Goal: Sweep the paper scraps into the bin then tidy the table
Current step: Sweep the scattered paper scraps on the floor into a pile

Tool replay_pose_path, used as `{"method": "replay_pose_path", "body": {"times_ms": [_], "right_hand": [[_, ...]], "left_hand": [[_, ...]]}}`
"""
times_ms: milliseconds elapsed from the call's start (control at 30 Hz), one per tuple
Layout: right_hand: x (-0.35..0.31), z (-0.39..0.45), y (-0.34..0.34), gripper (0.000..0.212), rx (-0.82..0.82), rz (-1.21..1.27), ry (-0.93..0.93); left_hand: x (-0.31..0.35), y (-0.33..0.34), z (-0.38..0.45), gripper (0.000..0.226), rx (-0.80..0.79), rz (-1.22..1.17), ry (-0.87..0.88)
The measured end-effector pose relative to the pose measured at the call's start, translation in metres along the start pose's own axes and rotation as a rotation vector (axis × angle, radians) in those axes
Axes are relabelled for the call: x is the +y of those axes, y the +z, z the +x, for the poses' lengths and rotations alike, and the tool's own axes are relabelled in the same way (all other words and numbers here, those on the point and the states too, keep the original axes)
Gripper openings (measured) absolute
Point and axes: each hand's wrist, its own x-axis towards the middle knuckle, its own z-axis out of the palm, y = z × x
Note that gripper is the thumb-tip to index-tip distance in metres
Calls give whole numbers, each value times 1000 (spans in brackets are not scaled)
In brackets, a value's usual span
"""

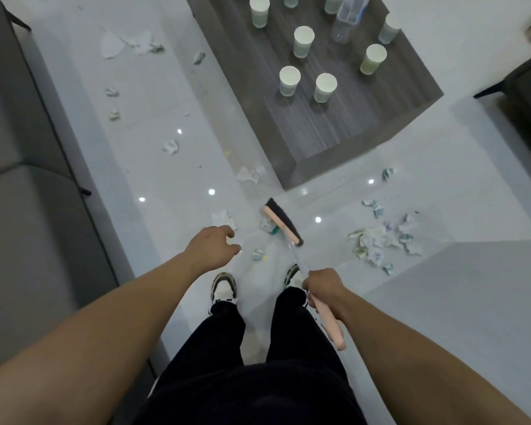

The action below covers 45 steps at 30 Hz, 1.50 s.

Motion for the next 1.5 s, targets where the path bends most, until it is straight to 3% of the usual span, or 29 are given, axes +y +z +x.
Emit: {"method": "replay_pose_path", "body": {"times_ms": [233, 500, 600, 767, 933, 1233, 1367, 1500], "right_hand": [[-18, -42, 58, 17, -161, 342, 43], [2, -59, 32, 16, 10, 461, 41], [19, -63, 1, 3, 129, 554, 41], [35, -57, -67, 9, 299, 688, 16], [19, -20, -166, 3, 382, 777, -45], [-32, 92, -355, 6, 384, 646, -35], [-48, 146, -394, 23, 326, 684, -4], [-51, 184, -391, 17, 212, 693, 105]], "left_hand": [[-45, -16, -9, 47, -22, 90, 59], [15, -35, 7, 50, -11, 217, 256], [69, -31, 14, 50, -10, 257, 375], [162, -11, 27, 49, -23, 312, 533], [240, 10, 63, 49, -71, 401, 561], [350, 33, 133, 49, -92, 436, 419], [369, 44, 158, 47, -73, 414, 386], [365, 55, 176, 47, -99, 437, 332]]}}
